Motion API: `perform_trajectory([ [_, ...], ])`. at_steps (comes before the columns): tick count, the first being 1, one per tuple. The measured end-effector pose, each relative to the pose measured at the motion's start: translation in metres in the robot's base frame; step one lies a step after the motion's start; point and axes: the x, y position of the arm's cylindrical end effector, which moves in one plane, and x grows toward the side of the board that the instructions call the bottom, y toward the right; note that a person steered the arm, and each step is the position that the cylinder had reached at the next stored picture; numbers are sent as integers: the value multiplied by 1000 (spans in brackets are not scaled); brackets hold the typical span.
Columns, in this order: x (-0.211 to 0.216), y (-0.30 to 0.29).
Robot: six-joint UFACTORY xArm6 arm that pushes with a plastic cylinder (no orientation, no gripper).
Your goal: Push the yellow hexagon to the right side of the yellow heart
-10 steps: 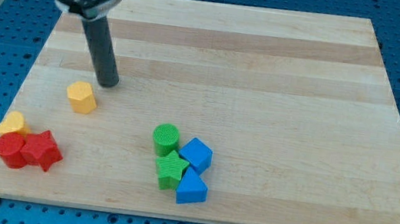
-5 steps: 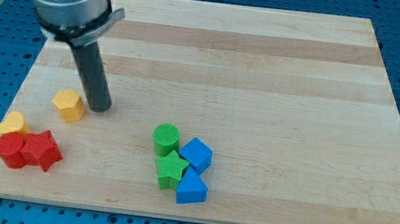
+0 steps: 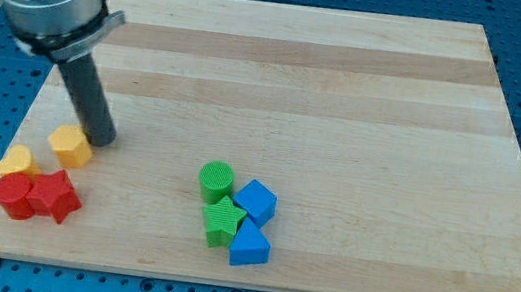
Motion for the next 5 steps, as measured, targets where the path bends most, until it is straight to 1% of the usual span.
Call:
perform_trajectory([
  [1,8,-6],
  [2,4,-6],
  [3,-10,-11],
  [5,-15,-17],
])
